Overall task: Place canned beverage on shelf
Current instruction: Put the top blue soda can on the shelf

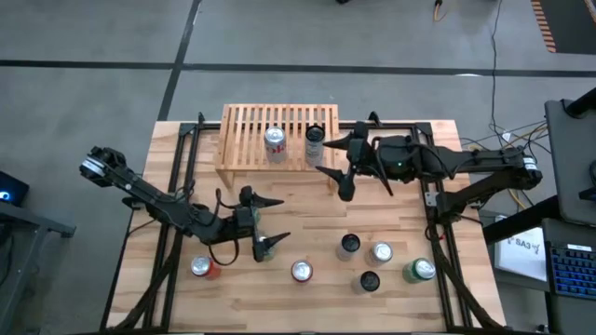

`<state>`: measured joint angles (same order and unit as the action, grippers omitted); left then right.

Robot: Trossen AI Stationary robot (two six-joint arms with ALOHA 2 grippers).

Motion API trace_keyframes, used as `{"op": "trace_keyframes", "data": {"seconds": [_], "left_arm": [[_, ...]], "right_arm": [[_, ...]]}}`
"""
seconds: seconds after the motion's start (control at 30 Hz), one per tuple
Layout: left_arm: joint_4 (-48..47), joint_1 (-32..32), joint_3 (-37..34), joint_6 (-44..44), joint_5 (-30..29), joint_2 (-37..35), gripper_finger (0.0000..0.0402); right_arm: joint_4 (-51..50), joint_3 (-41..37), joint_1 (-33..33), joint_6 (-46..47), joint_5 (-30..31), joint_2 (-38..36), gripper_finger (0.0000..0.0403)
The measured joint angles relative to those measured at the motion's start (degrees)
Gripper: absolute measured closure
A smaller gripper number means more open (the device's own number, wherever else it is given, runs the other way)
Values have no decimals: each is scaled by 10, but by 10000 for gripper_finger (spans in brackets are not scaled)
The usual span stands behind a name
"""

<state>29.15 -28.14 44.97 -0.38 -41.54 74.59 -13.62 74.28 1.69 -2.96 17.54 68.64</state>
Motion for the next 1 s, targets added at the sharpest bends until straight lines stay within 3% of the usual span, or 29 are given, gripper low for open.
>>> {"op": "trace_keyframes", "data": {"seconds": [0.47, 0.6, 0.77, 0.9, 1.0], "left_arm": [[-10, 0, 2, -21, 0, 1, 23], [-32, 0, 3, -11, 0, -4, 41], [-87, 0, 3, 9, -35, -14, 96], [-118, 1, 3, 40, -83, -27, 166], [-142, 2, 3, 72, -99, -42, 231]], "right_arm": [[-54, -37, 15, 25, 0, 1, 189], [-54, -58, 14, 52, 0, 1, 221], [-72, -71, 14, 84, 0, 1, 294], [-103, -71, 14, 100, 10, 2, 371], [-105, -74, 13, 101, 38, 2, 388]]}}
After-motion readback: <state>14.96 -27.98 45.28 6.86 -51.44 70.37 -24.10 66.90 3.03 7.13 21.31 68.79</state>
